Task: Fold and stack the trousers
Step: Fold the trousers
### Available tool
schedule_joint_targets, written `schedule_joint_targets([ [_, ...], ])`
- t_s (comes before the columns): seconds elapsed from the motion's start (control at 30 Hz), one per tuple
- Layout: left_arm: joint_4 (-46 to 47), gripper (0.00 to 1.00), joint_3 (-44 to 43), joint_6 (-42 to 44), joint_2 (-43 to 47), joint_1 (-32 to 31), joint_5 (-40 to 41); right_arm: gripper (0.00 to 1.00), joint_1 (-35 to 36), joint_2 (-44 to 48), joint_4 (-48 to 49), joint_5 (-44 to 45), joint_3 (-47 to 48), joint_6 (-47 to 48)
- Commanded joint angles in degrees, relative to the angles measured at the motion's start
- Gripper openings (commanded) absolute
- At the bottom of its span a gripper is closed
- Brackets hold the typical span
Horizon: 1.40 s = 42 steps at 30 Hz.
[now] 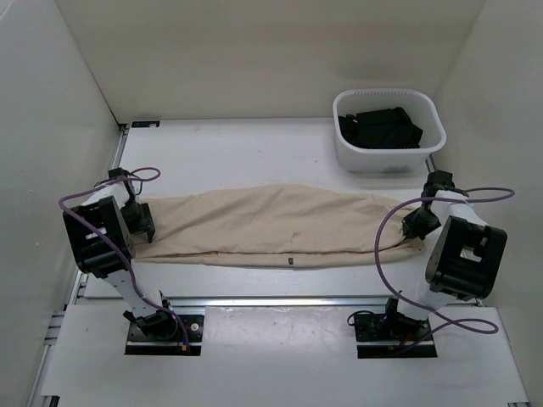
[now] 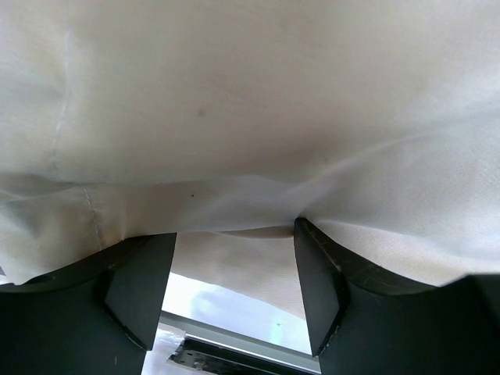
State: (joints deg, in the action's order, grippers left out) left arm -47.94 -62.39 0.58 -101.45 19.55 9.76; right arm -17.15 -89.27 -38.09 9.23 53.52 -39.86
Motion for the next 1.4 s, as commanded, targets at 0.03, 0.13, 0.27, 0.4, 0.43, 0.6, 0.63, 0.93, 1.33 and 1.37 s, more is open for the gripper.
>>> schedule_joint_targets([
  [0.03, 0.13, 0.73, 2.27, -0.58, -2.43, 0.93, -1.85, 0.00, -0.08, 4.54, -6.27, 6.66, 4.83, -0.93],
  [0.13, 0.65, 0.73, 2.27, -0.58, -3.05, 2.15, -1.85, 0.00, -0.08, 10.51, -11.37, 9.83, 5.81, 0.82],
  [0.27, 0.66, 0.73, 2.80, -0.58, -3.76, 3.38, -1.85, 0.00, -1.22, 15.97, -16.13, 8.26, 7.30, 3.73],
  [0.4, 0.66, 0.73, 3.33, -0.58, -4.28, 3.39, -1.32, 0.00, -5.16, 15.97, -16.94, 3.70, -1.09, 3.83],
  [0.43, 0.66, 0.73, 3.33, -0.58, -4.28, 3.39, -1.32, 0.11, -6.57, 15.97, -16.15, 1.25, -3.57, 2.69],
  [0.6, 0.66, 0.73, 3.86, -0.58, -4.28, 3.39, -1.32, 0.99, -11.85, 18.79, -5.87, -1.41, -13.70, 0.48],
  [0.63, 0.66, 0.73, 4.38, -0.58, -4.28, 3.39, -1.32, 0.99, -11.86, 18.09, -4.47, -1.41, -13.70, 0.48],
  [0.93, 0.66, 0.73, 4.99, -0.58, -3.76, 3.39, -1.32, 0.95, -11.86, 14.65, 10.12, -4.75, -17.03, -3.64],
  [1.33, -1.09, 0.73, 4.21, -0.58, -2.18, 3.39, -0.79, 0.00, -18.71, 12.62, 12.69, -4.66, -19.24, -4.36],
  [1.37, -1.88, 0.73, 3.60, -0.58, -2.17, 3.39, -1.40, 0.00, -19.41, 13.77, 11.99, -3.27, -19.24, -3.48],
])
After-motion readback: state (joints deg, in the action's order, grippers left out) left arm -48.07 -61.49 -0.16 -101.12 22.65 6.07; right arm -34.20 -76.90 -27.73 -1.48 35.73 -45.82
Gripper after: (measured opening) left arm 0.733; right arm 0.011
